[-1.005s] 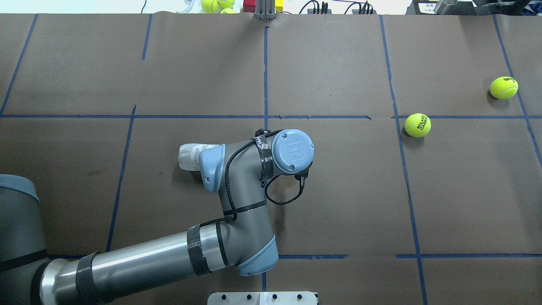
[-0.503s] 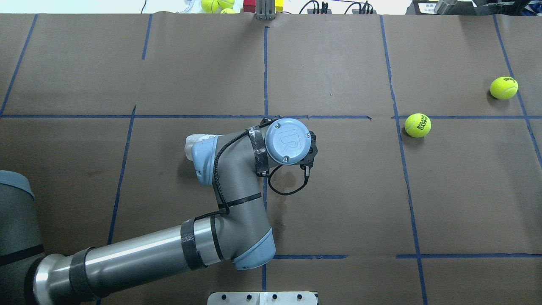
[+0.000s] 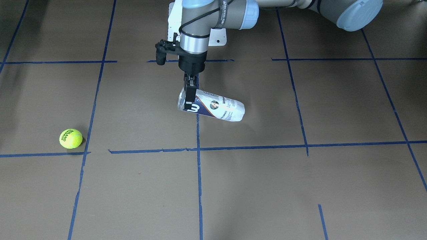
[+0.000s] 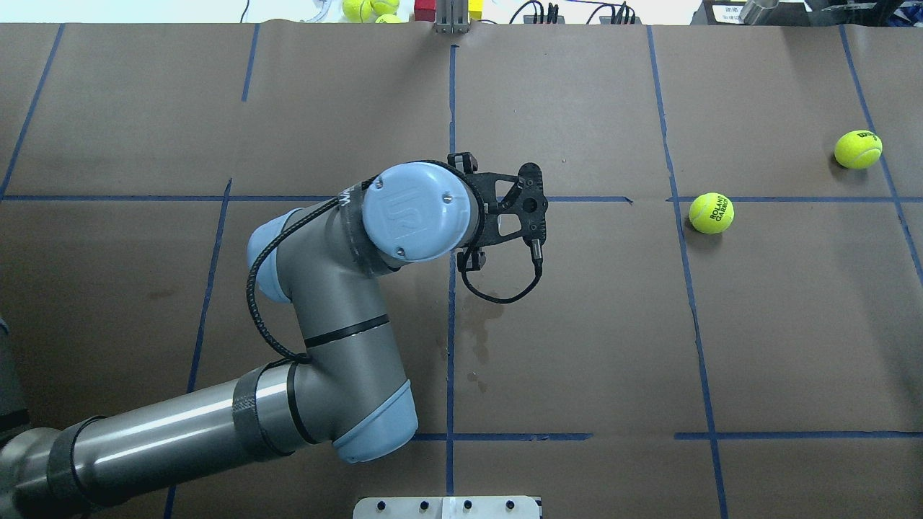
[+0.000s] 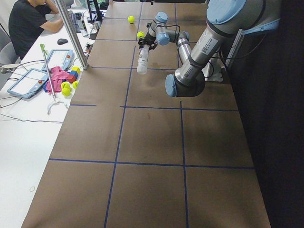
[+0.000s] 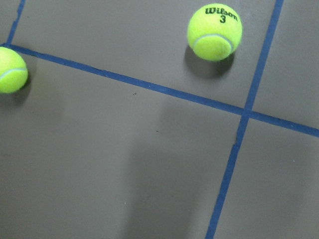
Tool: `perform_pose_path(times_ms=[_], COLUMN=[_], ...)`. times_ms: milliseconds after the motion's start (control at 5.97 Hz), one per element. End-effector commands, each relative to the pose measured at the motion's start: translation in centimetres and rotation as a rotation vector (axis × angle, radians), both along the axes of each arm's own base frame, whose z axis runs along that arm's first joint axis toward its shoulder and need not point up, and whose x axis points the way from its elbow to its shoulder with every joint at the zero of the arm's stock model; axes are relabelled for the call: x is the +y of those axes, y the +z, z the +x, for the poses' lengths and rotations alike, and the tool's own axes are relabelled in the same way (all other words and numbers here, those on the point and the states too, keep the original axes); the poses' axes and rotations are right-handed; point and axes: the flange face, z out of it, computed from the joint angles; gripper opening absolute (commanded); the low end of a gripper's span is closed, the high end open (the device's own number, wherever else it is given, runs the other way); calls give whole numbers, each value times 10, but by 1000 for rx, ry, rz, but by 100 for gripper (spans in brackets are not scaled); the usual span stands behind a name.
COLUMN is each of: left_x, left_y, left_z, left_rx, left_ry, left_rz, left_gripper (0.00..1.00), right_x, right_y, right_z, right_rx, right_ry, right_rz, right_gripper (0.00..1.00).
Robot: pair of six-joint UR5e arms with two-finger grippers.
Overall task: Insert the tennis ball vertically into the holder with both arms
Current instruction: 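Rotate the can upright with the left gripper, open end up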
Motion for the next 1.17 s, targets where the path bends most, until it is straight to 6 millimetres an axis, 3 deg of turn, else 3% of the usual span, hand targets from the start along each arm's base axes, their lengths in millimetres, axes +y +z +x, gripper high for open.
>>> perform_pose_path(times_ms=[0, 503, 670, 838, 1005], left_x=[12, 33, 39, 36, 32], left_y=[7, 40, 59, 83, 114], left_z=[-23, -56, -59, -49, -38], left_rx=[415, 826, 893, 976, 1038], left_ry=[-24, 13, 35, 59, 79], left_rz=[-68, -167, -158, -158, -132], left_gripper=[64, 65, 65, 65, 66], right_x=[-4, -22, -43, -68, -82], right_y=[-23, -70, -106, -149, -173], right_z=[-1, -14, -48, -104, -146], right_rx=[-55, -155, -165, -157, -148], right_ry=[108, 270, 283, 329, 358], right_rz=[19, -39, -62, -89, -109], right_gripper=[100, 99, 99, 99, 99])
